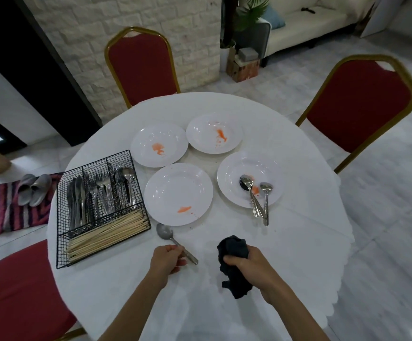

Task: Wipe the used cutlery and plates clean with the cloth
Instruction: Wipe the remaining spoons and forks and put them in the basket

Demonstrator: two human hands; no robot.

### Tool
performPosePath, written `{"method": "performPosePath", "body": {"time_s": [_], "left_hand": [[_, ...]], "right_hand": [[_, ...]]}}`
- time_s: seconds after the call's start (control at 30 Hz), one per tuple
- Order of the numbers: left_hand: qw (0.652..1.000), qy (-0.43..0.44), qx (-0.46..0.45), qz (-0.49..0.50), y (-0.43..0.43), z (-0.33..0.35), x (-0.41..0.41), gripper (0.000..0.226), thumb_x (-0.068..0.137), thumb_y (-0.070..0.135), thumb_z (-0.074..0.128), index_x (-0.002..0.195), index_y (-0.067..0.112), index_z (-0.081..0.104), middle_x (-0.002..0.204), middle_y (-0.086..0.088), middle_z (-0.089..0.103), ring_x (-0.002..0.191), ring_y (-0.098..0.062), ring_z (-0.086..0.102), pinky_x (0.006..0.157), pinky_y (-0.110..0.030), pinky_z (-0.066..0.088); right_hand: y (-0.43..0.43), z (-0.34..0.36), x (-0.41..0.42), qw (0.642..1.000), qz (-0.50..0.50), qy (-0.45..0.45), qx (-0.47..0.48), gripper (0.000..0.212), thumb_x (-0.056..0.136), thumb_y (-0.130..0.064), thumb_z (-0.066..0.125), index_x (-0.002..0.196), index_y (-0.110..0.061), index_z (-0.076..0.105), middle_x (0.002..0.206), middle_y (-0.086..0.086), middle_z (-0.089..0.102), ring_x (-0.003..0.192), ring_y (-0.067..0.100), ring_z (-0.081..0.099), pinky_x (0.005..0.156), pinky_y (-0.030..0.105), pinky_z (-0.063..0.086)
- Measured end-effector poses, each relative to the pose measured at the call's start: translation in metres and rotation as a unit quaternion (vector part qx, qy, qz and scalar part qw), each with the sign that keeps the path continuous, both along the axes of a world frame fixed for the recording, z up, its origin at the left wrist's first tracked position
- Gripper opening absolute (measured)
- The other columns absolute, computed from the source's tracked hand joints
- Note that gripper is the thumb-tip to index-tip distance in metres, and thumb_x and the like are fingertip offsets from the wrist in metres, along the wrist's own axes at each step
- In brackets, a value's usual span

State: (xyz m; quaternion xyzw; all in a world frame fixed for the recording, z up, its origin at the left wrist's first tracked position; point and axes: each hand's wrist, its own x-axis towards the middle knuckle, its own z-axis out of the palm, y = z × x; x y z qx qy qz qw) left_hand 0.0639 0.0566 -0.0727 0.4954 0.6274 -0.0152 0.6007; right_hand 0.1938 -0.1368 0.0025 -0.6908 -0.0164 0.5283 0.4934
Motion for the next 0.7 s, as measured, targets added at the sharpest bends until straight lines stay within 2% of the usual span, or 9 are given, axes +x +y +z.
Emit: {"method": "performPosePath", "body": {"time_s": [0.1, 0.23, 0.4, 0.5, 0.6, 0.7], "left_hand": [[1.0, 0.012, 0.011, 0.0, 0.004, -0.007, 0.005, 0.016, 0.095, 0.014, 0.064, 0.086, 0.005, 0.073, 0.077, -0.009, 0.076, 0.063, -0.021, 0.073, 0.06, -0.029, 0.054], [0.999, 0.027, 0.022, 0.004, 0.012, -0.007, 0.015, 0.019, 0.095, 0.019, 0.066, 0.082, 0.006, 0.074, 0.071, -0.004, 0.076, 0.059, -0.019, 0.073, 0.054, -0.026, 0.054], [0.996, 0.053, 0.061, -0.031, 0.015, -0.003, 0.018, 0.025, 0.097, 0.023, 0.062, 0.08, 0.009, 0.074, 0.067, 0.0, 0.076, 0.054, -0.016, 0.07, 0.053, -0.025, 0.054], [0.991, 0.07, 0.081, -0.076, 0.017, -0.002, 0.02, 0.028, 0.099, 0.026, 0.059, 0.085, 0.007, 0.074, 0.066, 0.0, 0.075, 0.052, -0.016, 0.068, 0.051, -0.023, 0.053], [0.982, 0.095, 0.097, -0.134, 0.02, -0.001, 0.022, 0.031, 0.099, 0.029, 0.055, 0.087, 0.007, 0.072, 0.066, -0.001, 0.075, 0.053, -0.017, 0.069, 0.054, -0.025, 0.055], [0.974, 0.11, 0.108, -0.167, 0.022, -0.001, 0.023, 0.032, 0.099, 0.029, 0.053, 0.088, 0.006, 0.071, 0.068, -0.003, 0.076, 0.053, -0.016, 0.07, 0.054, -0.026, 0.057]], "right_hand": [[-0.002, -0.001, 0.001, 1.0, -0.003, 0.004, 0.0, 0.012, 0.091, -0.008, 0.069, 0.103, -0.009, 0.07, 0.086, 0.009, 0.076, 0.079, 0.02, 0.075, 0.073, 0.043, 0.064], [-0.003, -0.001, 0.002, 1.0, -0.007, 0.018, 0.003, 0.013, 0.092, -0.006, 0.068, 0.105, -0.006, 0.07, 0.087, 0.012, 0.075, 0.077, 0.021, 0.075, 0.061, 0.037, 0.062], [-0.003, 0.0, 0.004, 1.0, -0.009, 0.015, 0.0, 0.014, 0.091, -0.005, 0.068, 0.106, -0.005, 0.069, 0.087, 0.012, 0.074, 0.077, 0.02, 0.074, 0.058, 0.032, 0.06], [-0.004, -0.001, 0.007, 1.0, -0.015, 0.018, 0.002, 0.014, 0.091, -0.006, 0.069, 0.106, -0.007, 0.07, 0.088, 0.012, 0.074, 0.08, 0.022, 0.074, 0.062, 0.038, 0.062], [-0.005, -0.004, 0.008, 1.0, -0.014, 0.009, -0.002, 0.015, 0.091, -0.009, 0.07, 0.106, -0.009, 0.07, 0.091, 0.012, 0.076, 0.086, 0.025, 0.076, 0.072, 0.046, 0.064], [-0.006, -0.005, 0.008, 1.0, -0.014, 0.007, -0.004, 0.015, 0.091, -0.01, 0.07, 0.106, -0.009, 0.07, 0.092, 0.012, 0.076, 0.086, 0.024, 0.076, 0.073, 0.045, 0.064]]}}
